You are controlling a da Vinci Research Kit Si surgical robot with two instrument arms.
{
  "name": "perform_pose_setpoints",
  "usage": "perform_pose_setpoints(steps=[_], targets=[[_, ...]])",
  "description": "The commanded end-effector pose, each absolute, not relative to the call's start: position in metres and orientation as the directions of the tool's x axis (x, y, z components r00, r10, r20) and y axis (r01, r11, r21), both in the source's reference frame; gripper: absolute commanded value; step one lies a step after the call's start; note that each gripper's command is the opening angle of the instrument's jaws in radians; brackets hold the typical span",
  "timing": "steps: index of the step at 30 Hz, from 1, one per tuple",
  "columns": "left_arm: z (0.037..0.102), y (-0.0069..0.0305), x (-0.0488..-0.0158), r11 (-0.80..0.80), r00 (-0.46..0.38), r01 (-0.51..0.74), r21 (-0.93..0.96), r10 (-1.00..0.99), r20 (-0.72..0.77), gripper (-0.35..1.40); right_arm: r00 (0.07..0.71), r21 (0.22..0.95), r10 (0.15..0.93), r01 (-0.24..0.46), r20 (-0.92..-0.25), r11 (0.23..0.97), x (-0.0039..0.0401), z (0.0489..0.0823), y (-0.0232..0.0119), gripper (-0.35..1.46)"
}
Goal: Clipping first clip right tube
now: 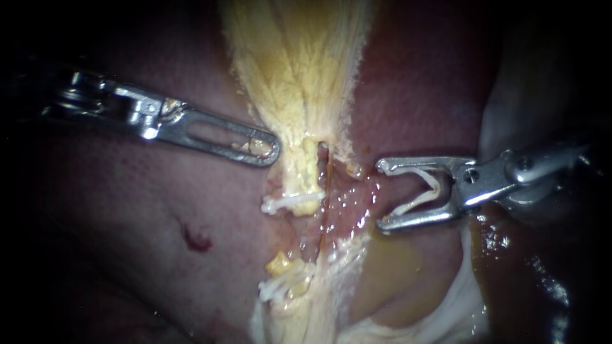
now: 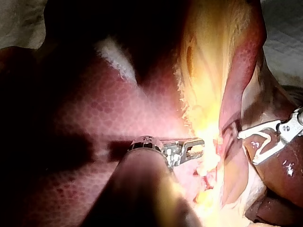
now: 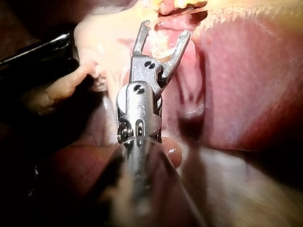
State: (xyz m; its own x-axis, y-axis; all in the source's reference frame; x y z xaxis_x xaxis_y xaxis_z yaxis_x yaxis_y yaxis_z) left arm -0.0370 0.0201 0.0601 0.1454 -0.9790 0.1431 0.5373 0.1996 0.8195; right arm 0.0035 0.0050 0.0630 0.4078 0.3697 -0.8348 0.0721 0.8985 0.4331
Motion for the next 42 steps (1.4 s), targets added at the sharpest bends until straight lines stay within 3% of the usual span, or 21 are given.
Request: perform_pose_setpoints(steps=[1,10,22,34,42], targets=[[0.0602,0.0201,-0.037,0.2,0.145,0.536,0.82,-0.979,0.143,-0.35,0.408,0.434,0.37,0.072,-0.834,0.898,0.0035,0.063,0.005,0.5],[0.0594,0.0201,-0.0361,0.199,0.149,0.533,0.823,-0.979,0.14,-0.35,0.408,0.434,0.371,0.072,-0.834,0.898,0.0035,0.0629,0.0051,0.5],[0.0559,0.0217,-0.0315,0.192,0.131,0.548,0.814,-0.981,0.143,-0.35,0.407,0.436,0.372,0.076,-0.834,0.897,0.0038,0.0629,0.0051,0.5],[0.056,0.022,-0.0311,0.191,0.128,0.547,0.815,-0.981,0.144,-0.35,0.406,0.439,0.37,0.089,-0.836,0.894,0.0046,0.0632,0.0046,0.5],[0.056,0.022,-0.031,0.191,0.128,0.547,0.815,-0.981,0.144,-0.35,0.408,0.459,0.381,0.111,-0.83,0.881,0.007,0.0656,0.0024,0.5]])
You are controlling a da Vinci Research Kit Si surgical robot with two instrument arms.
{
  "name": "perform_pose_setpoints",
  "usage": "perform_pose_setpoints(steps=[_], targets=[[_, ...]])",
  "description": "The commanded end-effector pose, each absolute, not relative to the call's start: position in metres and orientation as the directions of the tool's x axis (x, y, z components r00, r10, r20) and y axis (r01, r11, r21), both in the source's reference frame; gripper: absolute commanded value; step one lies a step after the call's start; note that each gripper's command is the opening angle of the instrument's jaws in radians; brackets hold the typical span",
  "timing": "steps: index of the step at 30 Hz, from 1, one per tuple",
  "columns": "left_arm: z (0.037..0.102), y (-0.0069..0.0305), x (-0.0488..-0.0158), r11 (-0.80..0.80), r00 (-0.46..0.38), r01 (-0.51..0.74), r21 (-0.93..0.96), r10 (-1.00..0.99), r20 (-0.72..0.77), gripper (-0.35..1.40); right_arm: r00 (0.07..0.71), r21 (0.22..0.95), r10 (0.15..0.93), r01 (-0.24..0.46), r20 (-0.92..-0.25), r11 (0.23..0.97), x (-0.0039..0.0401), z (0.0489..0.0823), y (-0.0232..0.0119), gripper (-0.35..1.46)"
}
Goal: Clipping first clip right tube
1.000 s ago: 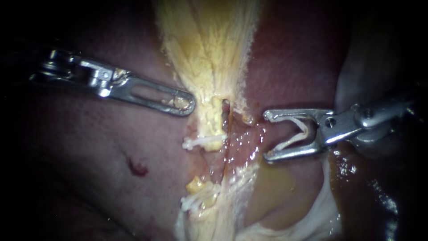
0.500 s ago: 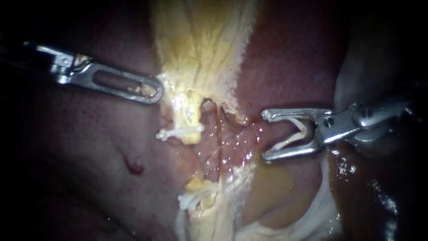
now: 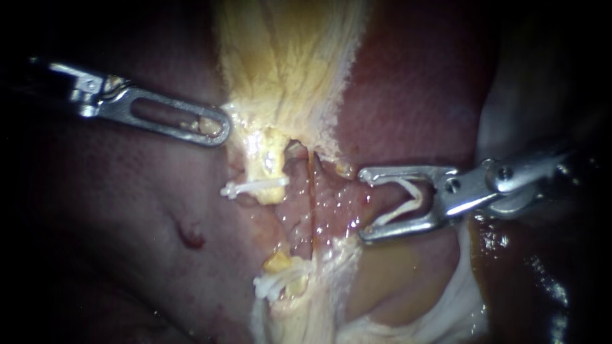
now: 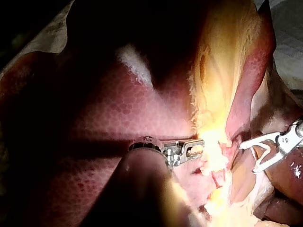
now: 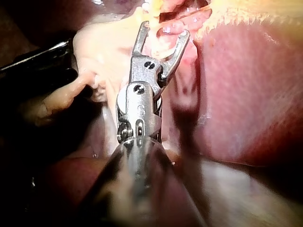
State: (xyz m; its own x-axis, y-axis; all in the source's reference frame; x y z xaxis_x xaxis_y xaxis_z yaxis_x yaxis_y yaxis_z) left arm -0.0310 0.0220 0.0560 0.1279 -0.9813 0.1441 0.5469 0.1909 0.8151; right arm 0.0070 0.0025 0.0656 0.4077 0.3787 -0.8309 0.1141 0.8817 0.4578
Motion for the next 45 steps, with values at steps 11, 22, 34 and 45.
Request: perform_pose_setpoints(steps=[11,22,34,45], targets=[[0.056,0.022,-0.031,0.191,0.128,0.547,0.815,-0.981,0.144,-0.35,0.424,0.552,0.47,0.089,-0.774,0.829,0.0106,0.0716,0.0003,0.5],[0.056,0.022,-0.031,0.191,0.126,0.548,0.814,-0.981,0.145,-0.35,0.337,0.664,0.6,0.117,-0.726,0.738,0.0133,0.0734,0.0001,0.5],[0.0561,0.022,-0.031,0.191,0.126,0.548,0.814,-0.981,0.145,-0.35,0.308,0.716,0.655,0.158,-0.69,0.68,0.0156,0.0746,-0.0008,0.49],[0.0561,0.0221,-0.0309,0.191,0.126,0.548,0.814,-0.981,0.145,-0.35,0.27,0.744,0.696,0.176,-0.666,0.644,0.0152,0.0732,-0.0012,0.49]])
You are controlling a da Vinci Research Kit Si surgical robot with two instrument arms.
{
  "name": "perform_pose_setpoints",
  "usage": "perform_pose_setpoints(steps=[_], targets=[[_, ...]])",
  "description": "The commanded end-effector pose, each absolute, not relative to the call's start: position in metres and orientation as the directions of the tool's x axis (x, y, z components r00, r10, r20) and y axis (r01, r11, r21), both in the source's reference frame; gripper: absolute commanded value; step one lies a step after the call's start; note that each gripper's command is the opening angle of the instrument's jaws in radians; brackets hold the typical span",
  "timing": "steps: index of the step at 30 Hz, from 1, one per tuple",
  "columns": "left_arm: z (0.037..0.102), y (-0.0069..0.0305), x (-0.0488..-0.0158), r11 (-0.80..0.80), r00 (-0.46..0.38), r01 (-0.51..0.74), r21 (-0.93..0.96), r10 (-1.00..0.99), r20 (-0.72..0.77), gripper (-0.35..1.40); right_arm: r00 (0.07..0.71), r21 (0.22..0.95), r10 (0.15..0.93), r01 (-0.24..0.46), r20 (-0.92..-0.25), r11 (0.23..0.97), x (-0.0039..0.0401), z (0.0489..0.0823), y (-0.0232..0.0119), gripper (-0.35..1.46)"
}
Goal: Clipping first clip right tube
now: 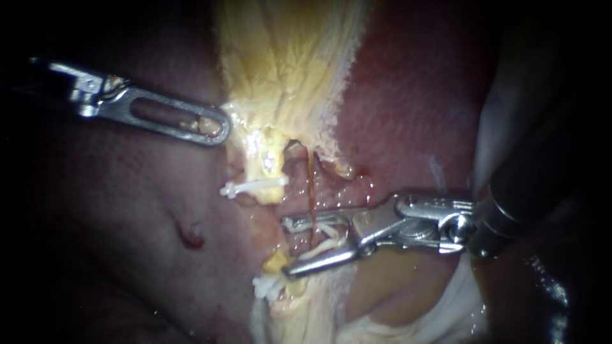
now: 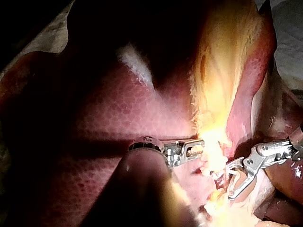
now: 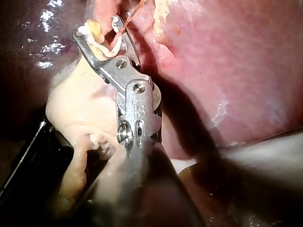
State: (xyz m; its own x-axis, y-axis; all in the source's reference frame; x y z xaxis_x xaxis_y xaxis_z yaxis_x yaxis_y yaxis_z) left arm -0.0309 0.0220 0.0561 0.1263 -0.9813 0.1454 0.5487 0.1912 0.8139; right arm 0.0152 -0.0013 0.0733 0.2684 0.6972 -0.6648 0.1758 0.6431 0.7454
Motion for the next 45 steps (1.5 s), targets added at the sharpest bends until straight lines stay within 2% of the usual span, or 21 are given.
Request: perform_pose_setpoints(steps=[1,10,17,24,32,40,45], targets=[[0.0561,0.0221,-0.0309,0.191,0.127,0.548,0.814,-0.981,0.145,-0.35,0.263,0.749,0.702,0.181,-0.662,0.638,0.0151,0.0728,-0.0013,0.49],[0.0563,0.0222,-0.0308,0.191,0.127,0.548,0.814,-0.981,0.145,-0.35,0.228,0.766,0.731,0.215,-0.642,0.606,0.0151,0.0701,-0.0013,0.49],[0.0563,0.0221,-0.0309,0.191,0.127,0.548,0.814,-0.981,0.146,-0.35,0.242,0.765,0.727,0.252,-0.643,0.593,0.015,0.07,-0.0014,0.48],[0.0564,0.0221,-0.0309,0.192,0.127,0.548,0.814,-0.981,0.146,-0.35,0.242,0.765,0.726,0.254,-0.643,0.592,0.0148,0.0702,-0.0012,0.41],[0.0565,0.0222,-0.0308,0.192,0.127,0.548,0.814,-0.981,0.146,-0.35,0.246,0.772,0.733,0.253,-0.635,0.583,0.0141,0.0706,-0.001,0.15],[0.0565,0.0222,-0.0308,0.192,0.127,0.548,0.814,-0.981,0.146,-0.35,0.252,0.783,0.742,0.252,-0.621,0.57,0.0135,0.0708,-0.0009,-0.35],[0.0565,0.0222,-0.0308,0.192,0.125,0.55,0.813,-0.981,0.147,-0.35,0.259,0.797,0.754,0.247,-0.603,0.552,0.0133,0.0708,-0.0011,-0.35]])
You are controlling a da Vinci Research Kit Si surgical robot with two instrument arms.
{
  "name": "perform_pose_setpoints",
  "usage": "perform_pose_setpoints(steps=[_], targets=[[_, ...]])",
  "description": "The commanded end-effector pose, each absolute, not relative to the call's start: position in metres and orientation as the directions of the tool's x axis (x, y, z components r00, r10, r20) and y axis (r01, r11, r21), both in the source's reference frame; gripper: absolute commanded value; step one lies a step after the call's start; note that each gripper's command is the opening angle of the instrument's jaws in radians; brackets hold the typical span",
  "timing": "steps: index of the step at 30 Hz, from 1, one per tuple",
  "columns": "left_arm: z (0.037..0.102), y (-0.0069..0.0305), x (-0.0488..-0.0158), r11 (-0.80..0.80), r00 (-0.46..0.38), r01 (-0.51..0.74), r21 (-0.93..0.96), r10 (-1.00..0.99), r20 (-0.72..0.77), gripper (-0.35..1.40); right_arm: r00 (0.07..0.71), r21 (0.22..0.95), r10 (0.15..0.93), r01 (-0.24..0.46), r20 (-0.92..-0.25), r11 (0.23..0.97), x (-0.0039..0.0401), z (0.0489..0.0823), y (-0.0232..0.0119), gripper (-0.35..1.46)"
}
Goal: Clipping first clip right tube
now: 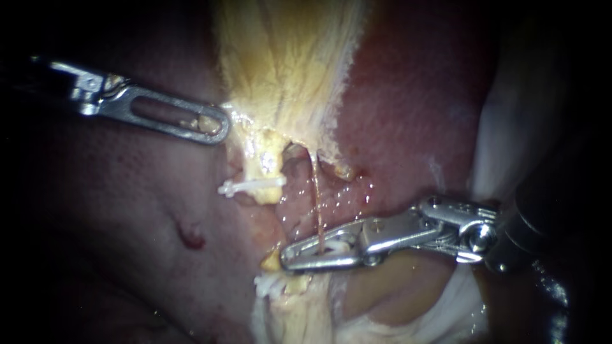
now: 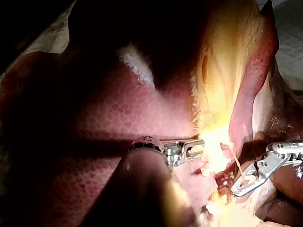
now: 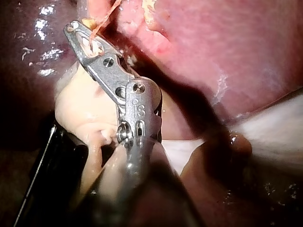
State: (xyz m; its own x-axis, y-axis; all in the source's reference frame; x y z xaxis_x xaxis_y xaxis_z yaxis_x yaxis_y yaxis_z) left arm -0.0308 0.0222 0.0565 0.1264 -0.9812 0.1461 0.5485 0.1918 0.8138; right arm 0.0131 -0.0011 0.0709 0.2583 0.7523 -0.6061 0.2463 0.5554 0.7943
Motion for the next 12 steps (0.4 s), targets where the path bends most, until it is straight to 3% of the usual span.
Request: perform_pose_setpoints(steps=[1,12], targets=[[0.0565,0.0222,-0.0308,0.192,0.125,0.55,0.813,-0.981,0.147,-0.35,0.259,0.796,0.754,0.248,-0.603,0.552,0.0132,0.0707,-0.0012,-0.35],[0.0565,0.0222,-0.0307,0.192,0.125,0.55,0.813,-0.981,0.147,-0.35,0.26,0.796,0.754,0.249,-0.604,0.552,0.0131,0.0708,-0.0012,-0.35]])
